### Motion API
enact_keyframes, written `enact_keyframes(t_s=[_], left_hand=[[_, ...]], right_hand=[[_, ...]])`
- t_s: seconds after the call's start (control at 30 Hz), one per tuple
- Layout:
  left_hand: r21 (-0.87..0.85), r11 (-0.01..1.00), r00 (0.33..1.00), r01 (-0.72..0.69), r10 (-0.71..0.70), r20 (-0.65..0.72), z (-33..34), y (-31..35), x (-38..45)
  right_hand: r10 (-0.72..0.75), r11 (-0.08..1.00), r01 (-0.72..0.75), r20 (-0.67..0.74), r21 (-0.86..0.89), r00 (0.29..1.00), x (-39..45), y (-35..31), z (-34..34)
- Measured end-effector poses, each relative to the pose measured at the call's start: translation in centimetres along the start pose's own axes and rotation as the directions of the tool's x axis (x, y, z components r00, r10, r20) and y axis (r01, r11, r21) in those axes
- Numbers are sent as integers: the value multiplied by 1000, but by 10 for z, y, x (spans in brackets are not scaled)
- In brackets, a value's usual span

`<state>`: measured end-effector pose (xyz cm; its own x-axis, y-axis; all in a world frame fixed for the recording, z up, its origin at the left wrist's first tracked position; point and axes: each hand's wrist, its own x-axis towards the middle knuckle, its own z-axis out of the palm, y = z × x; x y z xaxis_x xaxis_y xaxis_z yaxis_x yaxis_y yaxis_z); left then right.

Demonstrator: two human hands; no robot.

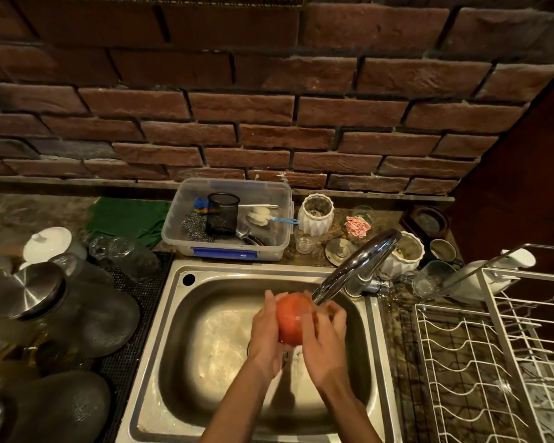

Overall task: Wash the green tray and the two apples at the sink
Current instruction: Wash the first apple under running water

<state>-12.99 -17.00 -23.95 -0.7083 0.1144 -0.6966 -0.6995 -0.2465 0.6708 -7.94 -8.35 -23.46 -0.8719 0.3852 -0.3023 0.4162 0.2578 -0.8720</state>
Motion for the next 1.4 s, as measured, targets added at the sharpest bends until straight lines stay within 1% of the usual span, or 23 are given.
enact_keyframes(t_s=[0.07,0.13,0.2,0.27,0.33,0.43,0.5,0.53,0.6,0.67,0.73,0.77,0.8,0.83,0.9,0.93,1.0,1.03,1.1,1.17,1.27,1.33,1.4], left_hand=[[-110,992,996,57,-50,72,-8,4,4],[-130,984,983,123,-102,154,-15,2,3],[-128,973,959,191,-158,234,-16,-8,-1],[-159,963,951,218,-173,257,-15,-17,-4],[-184,970,972,160,-122,202,-10,-22,-4],[-54,995,993,-87,91,69,6,-25,-4],[79,973,976,-218,214,49,12,-22,-7],[160,947,961,-278,273,51,14,-19,-10],[279,873,917,-400,383,116,13,-15,-10],[350,807,880,-475,430,204,11,-12,-9],[422,736,848,-530,459,265,7,-10,-5],[445,714,841,-541,462,281,6,-10,-4],[454,709,842,-540,460,283,7,-8,-4],[444,724,849,-528,451,275,8,-7,-5],[382,788,876,-483,437,205,14,-7,-5],[343,830,898,-440,414,150,18,-7,-5],[219,928,953,-301,297,52,23,-4,-4],[174,957,972,-234,231,36,24,-2,-1],[170,974,988,-151,144,51,21,2,-1],[131,991,993,-35,19,120,17,9,-2],[65,963,947,262,-269,177,12,15,-3],[89,948,935,307,-317,156,14,15,-3],[173,968,971,183,-205,119,19,10,0]], right_hand=[[-52,998,53,43,-37,998,0,6,-8],[-63,998,64,53,-8,997,1,8,-11],[-90,994,95,76,-53,993,3,7,-9],[-84,993,90,74,-79,994,7,5,-4],[-39,999,40,26,-23,999,10,2,0],[110,970,-84,-101,227,989,14,2,1],[253,896,-198,-89,397,963,16,2,0],[339,827,-278,-39,489,940,17,1,-1],[479,625,-453,146,636,865,22,-1,-7],[519,453,-603,356,656,777,26,-2,-18],[492,364,-695,506,620,708,25,-3,-24],[470,345,-704,535,621,702,24,-3,-24],[446,357,-687,530,633,721,23,-3,-24],[434,402,-645,485,650,759,22,-3,-23],[431,566,-517,304,642,849,20,-5,-18],[409,683,-440,194,583,892,18,-7,-14],[279,907,-264,3,327,960,10,-8,-6],[208,957,-192,-54,219,977,7,-6,-3],[91,989,-80,-87,128,992,-2,2,-1],[-81,997,80,-89,-21,993,-9,8,-4],[-279,952,264,-81,-157,957,-16,21,-7],[-287,953,270,-121,-139,950,-15,23,-6],[-139,990,140,-157,-2,978,-8,17,-2]])
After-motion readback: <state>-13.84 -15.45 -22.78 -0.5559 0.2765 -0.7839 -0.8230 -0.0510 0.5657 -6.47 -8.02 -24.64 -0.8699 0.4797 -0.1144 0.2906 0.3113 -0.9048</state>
